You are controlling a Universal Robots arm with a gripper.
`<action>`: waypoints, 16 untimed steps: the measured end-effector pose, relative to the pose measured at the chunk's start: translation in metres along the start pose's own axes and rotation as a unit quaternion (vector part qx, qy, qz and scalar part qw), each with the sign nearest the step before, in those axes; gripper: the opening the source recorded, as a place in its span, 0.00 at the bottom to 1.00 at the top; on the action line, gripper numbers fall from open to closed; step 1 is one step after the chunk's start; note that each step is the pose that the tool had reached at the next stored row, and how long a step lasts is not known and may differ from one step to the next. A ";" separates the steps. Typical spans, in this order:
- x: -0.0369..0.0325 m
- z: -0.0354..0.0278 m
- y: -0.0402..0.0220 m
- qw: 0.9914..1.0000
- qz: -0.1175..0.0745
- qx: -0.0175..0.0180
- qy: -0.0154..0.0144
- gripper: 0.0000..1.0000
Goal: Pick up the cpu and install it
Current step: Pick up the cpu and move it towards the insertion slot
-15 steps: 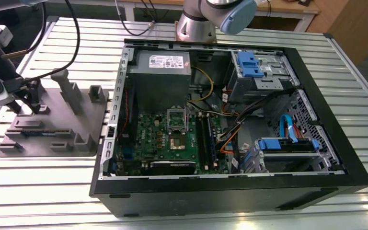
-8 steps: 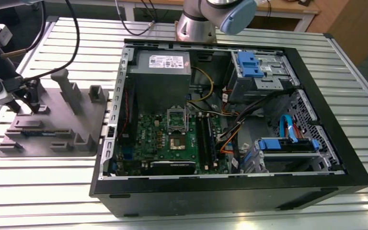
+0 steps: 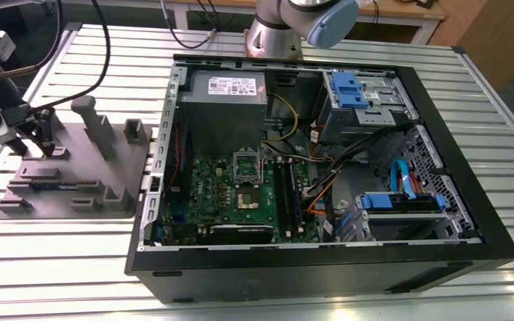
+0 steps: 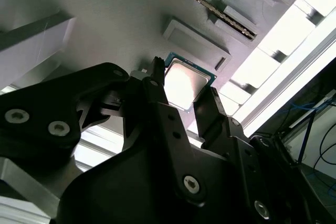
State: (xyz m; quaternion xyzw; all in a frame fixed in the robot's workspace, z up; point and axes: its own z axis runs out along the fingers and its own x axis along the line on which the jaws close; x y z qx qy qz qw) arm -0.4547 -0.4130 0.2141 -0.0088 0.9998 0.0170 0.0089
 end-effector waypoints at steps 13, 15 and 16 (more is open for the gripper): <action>-0.0001 -0.0056 0.0002 1.000 0.000 0.000 0.000 0.47; -0.0001 -0.0063 0.0002 1.000 0.000 0.000 0.000 0.47; -0.0001 -0.0067 0.0002 1.000 0.000 0.000 0.000 0.47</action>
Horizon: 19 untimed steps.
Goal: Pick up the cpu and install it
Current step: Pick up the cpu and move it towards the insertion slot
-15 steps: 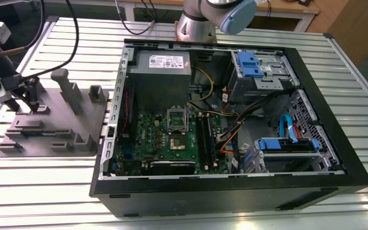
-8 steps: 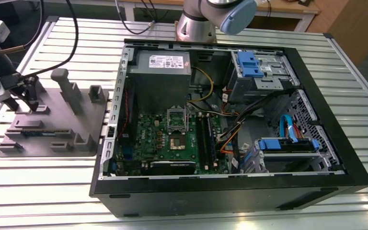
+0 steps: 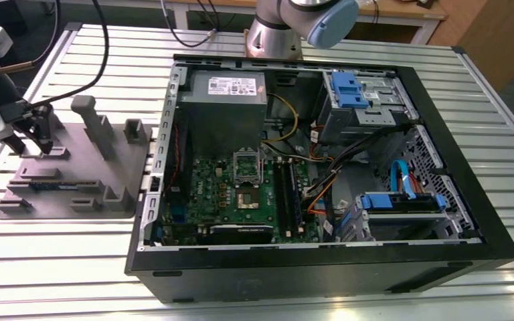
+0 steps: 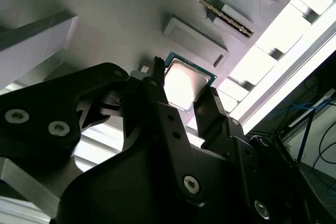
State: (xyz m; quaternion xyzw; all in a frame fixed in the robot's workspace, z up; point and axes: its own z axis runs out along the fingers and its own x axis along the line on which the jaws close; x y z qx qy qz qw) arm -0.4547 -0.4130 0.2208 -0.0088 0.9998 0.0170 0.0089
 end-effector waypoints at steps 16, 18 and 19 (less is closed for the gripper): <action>-0.0001 -0.0078 0.0003 1.000 0.000 0.000 0.000 0.47; -0.0002 -0.0090 0.0003 1.000 0.000 0.000 0.000 0.47; -0.0002 -0.0096 0.0003 1.000 0.000 0.000 0.000 0.47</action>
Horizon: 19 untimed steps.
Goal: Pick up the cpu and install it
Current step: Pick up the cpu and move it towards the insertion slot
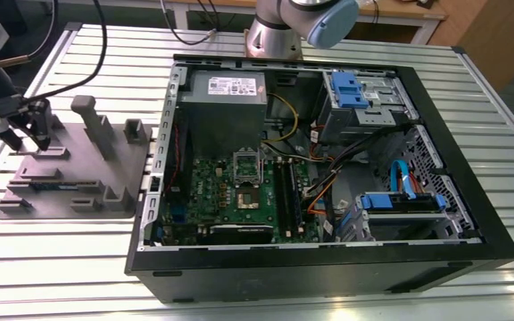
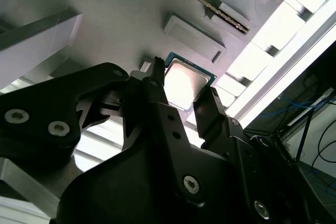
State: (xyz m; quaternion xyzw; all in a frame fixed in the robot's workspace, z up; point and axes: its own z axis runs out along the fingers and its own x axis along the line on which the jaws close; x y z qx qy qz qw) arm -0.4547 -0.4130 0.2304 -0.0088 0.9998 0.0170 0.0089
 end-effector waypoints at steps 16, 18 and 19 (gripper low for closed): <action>-0.0002 -0.0123 0.0004 1.000 0.000 0.000 0.000 0.47; -0.0002 -0.0145 0.0005 1.000 0.000 0.000 0.000 0.47; -0.0003 -0.0155 0.0005 1.000 0.000 0.000 0.000 0.47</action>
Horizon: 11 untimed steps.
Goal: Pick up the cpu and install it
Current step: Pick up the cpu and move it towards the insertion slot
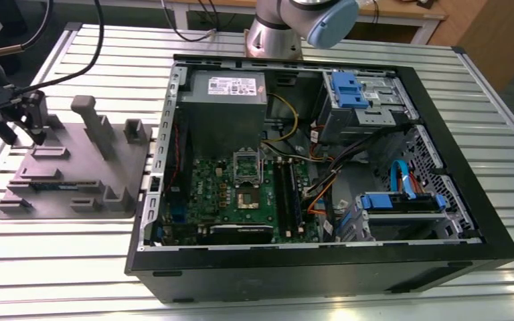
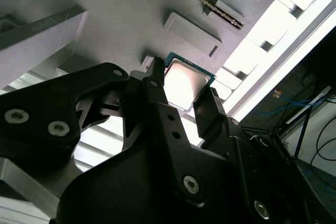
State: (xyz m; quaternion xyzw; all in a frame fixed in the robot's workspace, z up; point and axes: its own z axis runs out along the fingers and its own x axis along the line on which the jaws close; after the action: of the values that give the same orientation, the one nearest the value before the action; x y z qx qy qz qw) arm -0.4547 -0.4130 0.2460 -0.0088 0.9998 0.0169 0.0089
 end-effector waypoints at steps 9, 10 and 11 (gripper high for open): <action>0.0000 -0.0014 0.0000 1.000 0.000 0.000 0.000 0.47; 0.0000 -0.0018 0.0001 1.000 0.000 0.000 0.000 0.47; 0.0000 -0.0021 0.0001 1.000 0.000 0.000 0.000 0.47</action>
State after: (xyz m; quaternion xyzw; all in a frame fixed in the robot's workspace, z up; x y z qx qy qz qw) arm -0.4547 -0.4130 0.2480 -0.0088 0.9998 0.0170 0.0089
